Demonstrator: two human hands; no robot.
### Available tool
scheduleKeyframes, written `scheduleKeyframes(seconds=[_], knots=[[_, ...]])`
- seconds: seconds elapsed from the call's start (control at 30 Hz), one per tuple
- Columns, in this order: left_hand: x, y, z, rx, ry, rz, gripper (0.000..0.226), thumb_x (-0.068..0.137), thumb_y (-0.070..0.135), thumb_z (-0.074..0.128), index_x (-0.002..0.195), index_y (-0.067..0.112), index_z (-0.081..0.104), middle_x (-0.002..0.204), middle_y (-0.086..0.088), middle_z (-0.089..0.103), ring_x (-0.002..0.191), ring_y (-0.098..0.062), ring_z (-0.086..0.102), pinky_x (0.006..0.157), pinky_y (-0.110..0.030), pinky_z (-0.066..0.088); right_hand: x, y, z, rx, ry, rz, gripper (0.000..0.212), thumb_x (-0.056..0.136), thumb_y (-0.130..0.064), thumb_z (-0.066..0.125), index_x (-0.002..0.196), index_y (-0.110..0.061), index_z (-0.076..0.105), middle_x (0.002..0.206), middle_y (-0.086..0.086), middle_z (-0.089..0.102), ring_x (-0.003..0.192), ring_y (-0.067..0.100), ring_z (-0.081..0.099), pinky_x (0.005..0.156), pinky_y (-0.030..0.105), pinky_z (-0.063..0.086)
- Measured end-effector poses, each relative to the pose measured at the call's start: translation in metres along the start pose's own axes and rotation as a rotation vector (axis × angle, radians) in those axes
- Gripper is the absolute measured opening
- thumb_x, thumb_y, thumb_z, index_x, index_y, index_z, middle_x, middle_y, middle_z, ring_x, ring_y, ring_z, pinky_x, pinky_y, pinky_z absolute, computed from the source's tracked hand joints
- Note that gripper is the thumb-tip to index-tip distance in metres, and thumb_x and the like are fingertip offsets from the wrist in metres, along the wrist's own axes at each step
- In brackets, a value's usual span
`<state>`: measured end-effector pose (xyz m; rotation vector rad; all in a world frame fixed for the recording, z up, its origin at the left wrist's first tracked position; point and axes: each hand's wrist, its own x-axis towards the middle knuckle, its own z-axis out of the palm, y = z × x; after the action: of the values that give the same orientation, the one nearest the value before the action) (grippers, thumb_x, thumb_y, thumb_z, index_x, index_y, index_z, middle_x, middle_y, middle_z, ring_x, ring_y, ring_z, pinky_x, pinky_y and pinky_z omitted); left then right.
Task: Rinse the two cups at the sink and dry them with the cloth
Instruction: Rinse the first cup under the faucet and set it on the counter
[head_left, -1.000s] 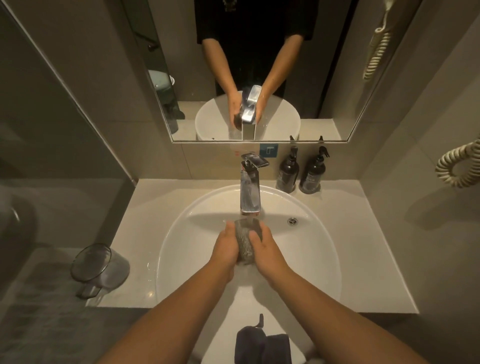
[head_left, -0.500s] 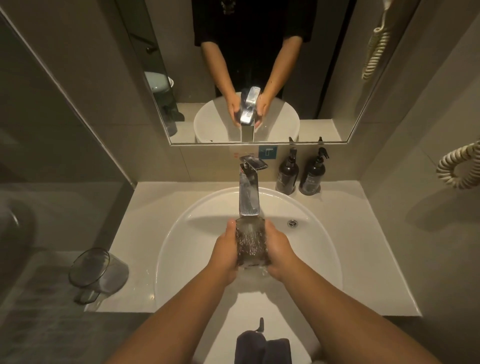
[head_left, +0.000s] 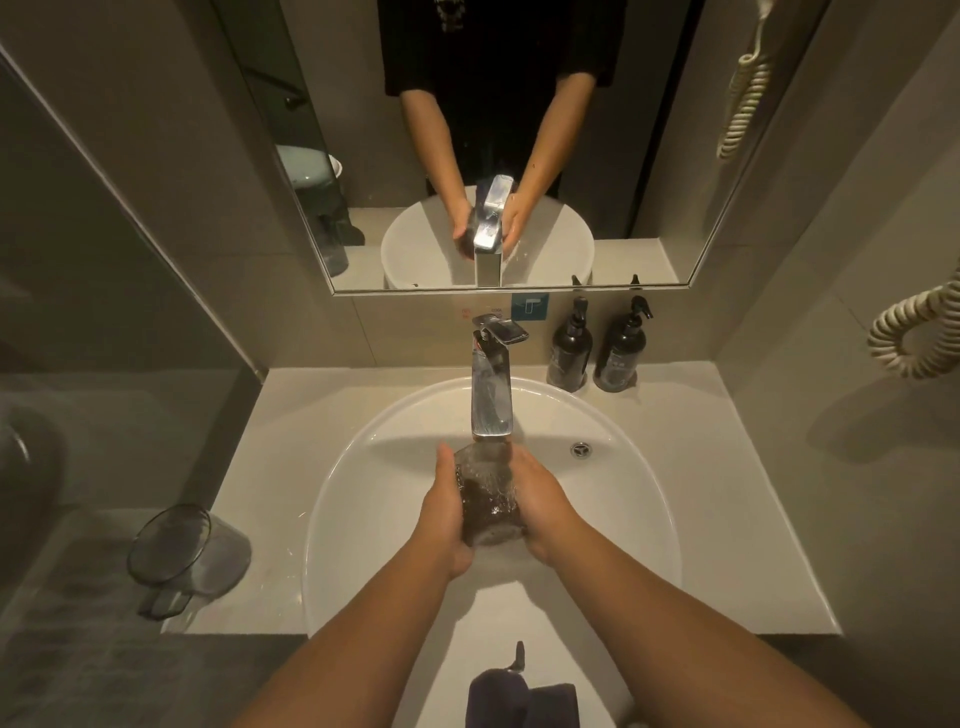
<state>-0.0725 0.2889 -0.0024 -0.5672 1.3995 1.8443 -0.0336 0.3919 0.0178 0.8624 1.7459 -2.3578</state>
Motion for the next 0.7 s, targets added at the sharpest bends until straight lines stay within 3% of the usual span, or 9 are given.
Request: scheduleKeyframes(seconds=[0.07,0.1,0.23,0.3,0.43,0.57,0.7], knots=[[0.006,0.001,-0.001,0.212,0.153,0.113,0.066,0.095,0.068,0.033,0.111,0.017,0.072,0.106,-0.010,0.077,0.097,-0.028,0.074,0.094,-0.050,0.056,0.004,0.004,0.000,-0.114,0.064,-0.039,0.025,0.096,-0.028,0.046,0.101,-0.023,0.070,0.101,0.001,0.074,0.095,0.018,0.071,0.085,0.036,0.056],[0.006,0.002,0.000,0.284,0.150,0.148,0.066,0.092,0.069,0.033,0.111,0.019,0.072,0.103,-0.008,0.077,0.095,-0.026,0.074,0.092,-0.049,0.058,0.004,0.005,0.001,-0.156,0.095,-0.064,0.025,0.097,-0.026,0.044,0.103,-0.025,0.069,0.101,0.000,0.074,0.094,0.017,0.070,0.084,0.034,0.056],[-0.006,0.009,0.009,0.261,-0.028,0.094,0.055,0.080,0.070,0.055,0.108,0.025,0.072,0.102,-0.005,0.078,0.093,-0.027,0.076,0.076,-0.046,0.062,-0.001,0.003,0.006,-0.286,0.137,-0.159,0.026,0.098,-0.021,0.042,0.110,-0.029,0.064,0.100,-0.003,0.072,0.093,0.015,0.069,0.080,0.030,0.054],[-0.004,0.009,0.007,0.159,-0.065,0.063,0.056,0.088,0.069,0.050,0.113,0.023,0.071,0.109,-0.009,0.076,0.097,-0.031,0.074,0.072,-0.044,0.061,-0.004,-0.001,0.007,-0.251,0.101,-0.157,0.028,0.096,-0.019,0.043,0.110,-0.029,0.065,0.099,-0.003,0.073,0.092,0.016,0.069,0.081,0.031,0.056],[-0.001,0.006,0.003,0.012,-0.025,0.027,0.064,0.096,0.067,0.036,0.120,0.018,0.069,0.115,-0.013,0.074,0.105,-0.033,0.071,0.094,-0.051,0.055,-0.006,-0.013,-0.001,0.090,-0.040,-0.017,0.023,0.094,-0.034,0.056,0.108,-0.022,0.071,0.102,0.002,0.075,0.095,0.018,0.072,0.084,0.036,0.056],[0.001,0.008,0.005,0.260,0.051,0.058,0.062,0.097,0.065,0.033,0.115,0.019,0.071,0.102,-0.010,0.078,0.095,-0.029,0.075,0.094,-0.051,0.057,0.000,-0.007,0.001,-0.108,-0.013,-0.050,0.022,0.093,-0.035,0.052,0.106,-0.028,0.068,0.102,-0.001,0.075,0.095,0.018,0.072,0.091,0.043,0.055],[-0.001,0.012,0.007,0.157,-0.031,0.015,0.058,0.089,0.071,0.046,0.116,0.026,0.070,0.109,-0.009,0.077,0.099,-0.030,0.074,0.094,-0.054,0.055,-0.001,-0.007,0.007,-0.107,0.017,-0.062,0.023,0.095,-0.026,0.050,0.107,-0.034,0.068,0.102,-0.004,0.075,0.095,0.016,0.071,0.090,0.043,0.056]])
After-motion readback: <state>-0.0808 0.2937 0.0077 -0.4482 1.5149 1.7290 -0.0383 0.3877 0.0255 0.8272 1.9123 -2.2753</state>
